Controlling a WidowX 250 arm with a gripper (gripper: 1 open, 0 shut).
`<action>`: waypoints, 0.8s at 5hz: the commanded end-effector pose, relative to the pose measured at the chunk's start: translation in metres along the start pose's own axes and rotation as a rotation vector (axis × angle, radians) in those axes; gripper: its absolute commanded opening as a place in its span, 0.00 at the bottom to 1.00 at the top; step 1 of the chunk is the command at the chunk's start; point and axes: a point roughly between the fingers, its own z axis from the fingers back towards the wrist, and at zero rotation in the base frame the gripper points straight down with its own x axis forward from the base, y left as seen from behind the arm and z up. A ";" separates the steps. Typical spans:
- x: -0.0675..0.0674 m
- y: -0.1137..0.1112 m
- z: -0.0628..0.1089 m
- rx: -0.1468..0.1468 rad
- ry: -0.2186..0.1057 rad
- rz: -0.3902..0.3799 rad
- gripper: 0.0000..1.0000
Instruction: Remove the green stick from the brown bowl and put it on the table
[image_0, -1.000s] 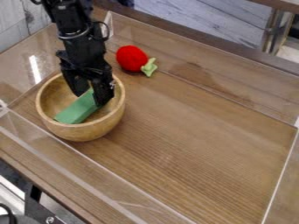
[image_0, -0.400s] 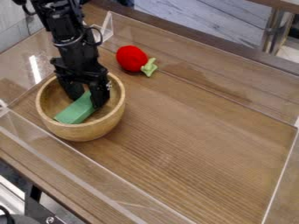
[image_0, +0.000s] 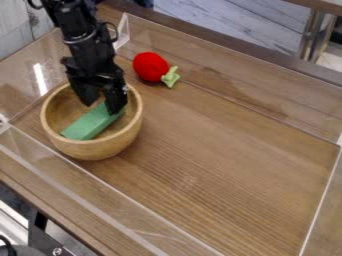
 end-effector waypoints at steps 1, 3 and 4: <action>0.016 0.015 0.013 0.026 -0.043 0.045 1.00; 0.023 0.037 0.008 0.008 -0.016 -0.010 1.00; 0.017 0.036 0.001 0.006 -0.009 0.018 1.00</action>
